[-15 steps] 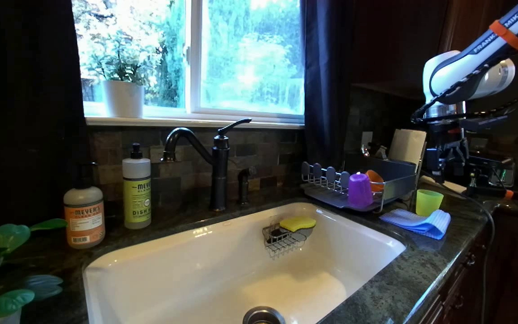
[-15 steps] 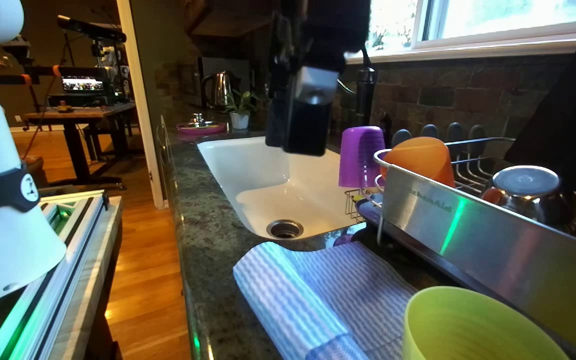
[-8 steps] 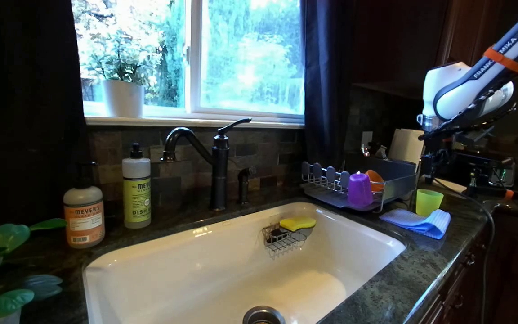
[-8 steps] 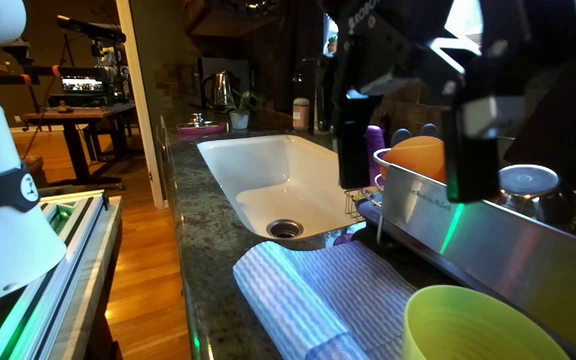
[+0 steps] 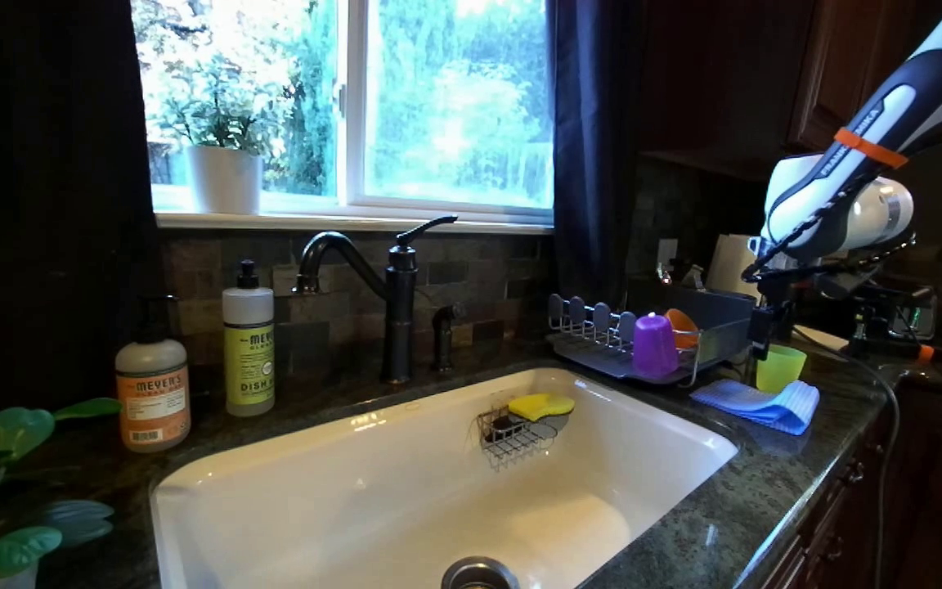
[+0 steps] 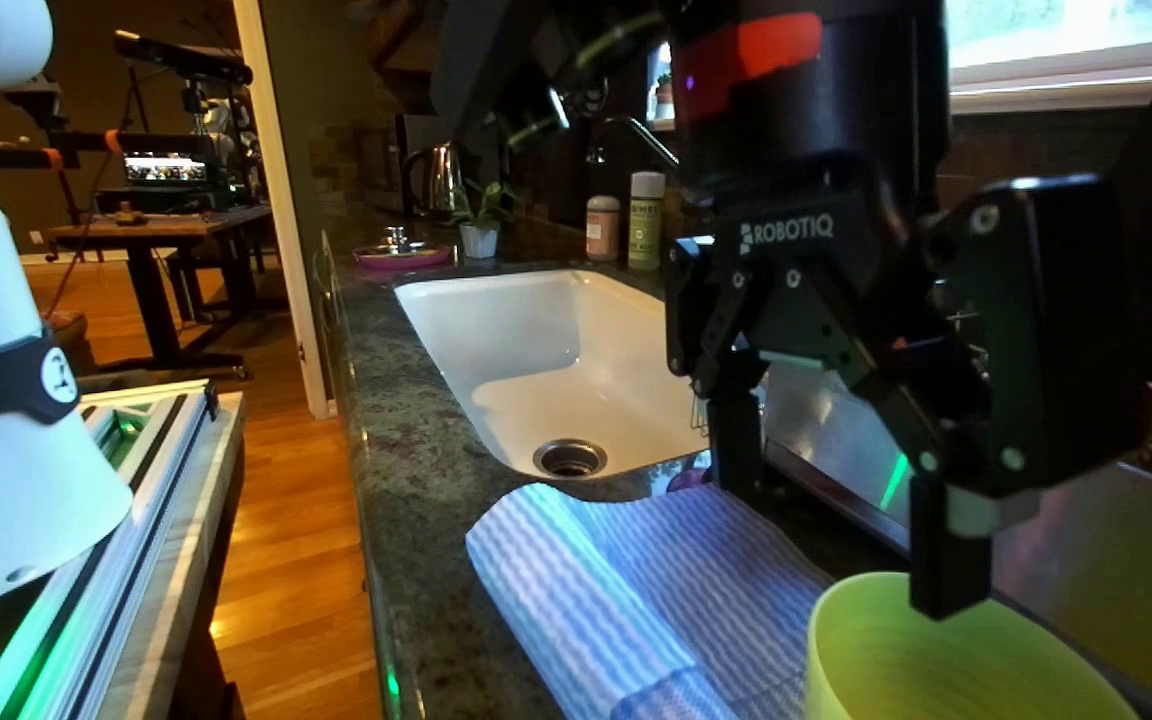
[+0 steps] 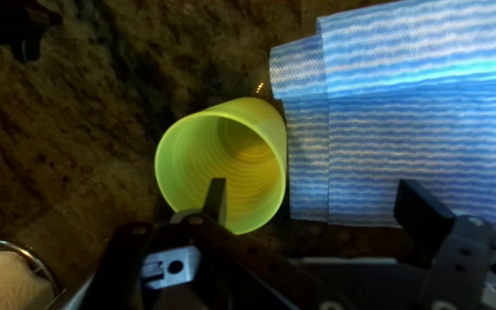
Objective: Put the yellow cup on the dishrack.
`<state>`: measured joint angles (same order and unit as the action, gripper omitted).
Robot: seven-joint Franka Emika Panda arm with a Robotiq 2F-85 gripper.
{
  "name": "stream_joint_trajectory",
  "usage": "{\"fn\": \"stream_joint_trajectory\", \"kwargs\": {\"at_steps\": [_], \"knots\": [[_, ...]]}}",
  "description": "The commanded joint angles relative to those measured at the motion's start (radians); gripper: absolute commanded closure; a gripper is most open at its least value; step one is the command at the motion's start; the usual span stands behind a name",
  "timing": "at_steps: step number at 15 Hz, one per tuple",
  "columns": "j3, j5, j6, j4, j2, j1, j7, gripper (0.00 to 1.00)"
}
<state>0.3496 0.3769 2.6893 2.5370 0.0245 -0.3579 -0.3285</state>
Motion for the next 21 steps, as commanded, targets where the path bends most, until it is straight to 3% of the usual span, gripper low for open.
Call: {"fn": "stream_joint_trajectory", "kwargs": {"at_steps": [1,3,7,11,16,21], "knots": [[0.001,-0.140,0.021,-0.024,-0.069,0.007,-0.122,0.15],[-0.004,-0.190,0.013,-0.035,-0.088,0.000,-0.167,0.42],[-0.006,-0.225,0.006,-0.060,-0.112,-0.012,-0.202,0.72],[0.008,-0.185,-0.011,-0.083,-0.113,-0.024,-0.172,0.99],[0.024,-0.066,-0.133,-0.051,0.037,-0.012,-0.087,0.99],[-0.011,-0.031,-0.288,-0.046,0.255,-0.001,-0.091,0.99]]}}
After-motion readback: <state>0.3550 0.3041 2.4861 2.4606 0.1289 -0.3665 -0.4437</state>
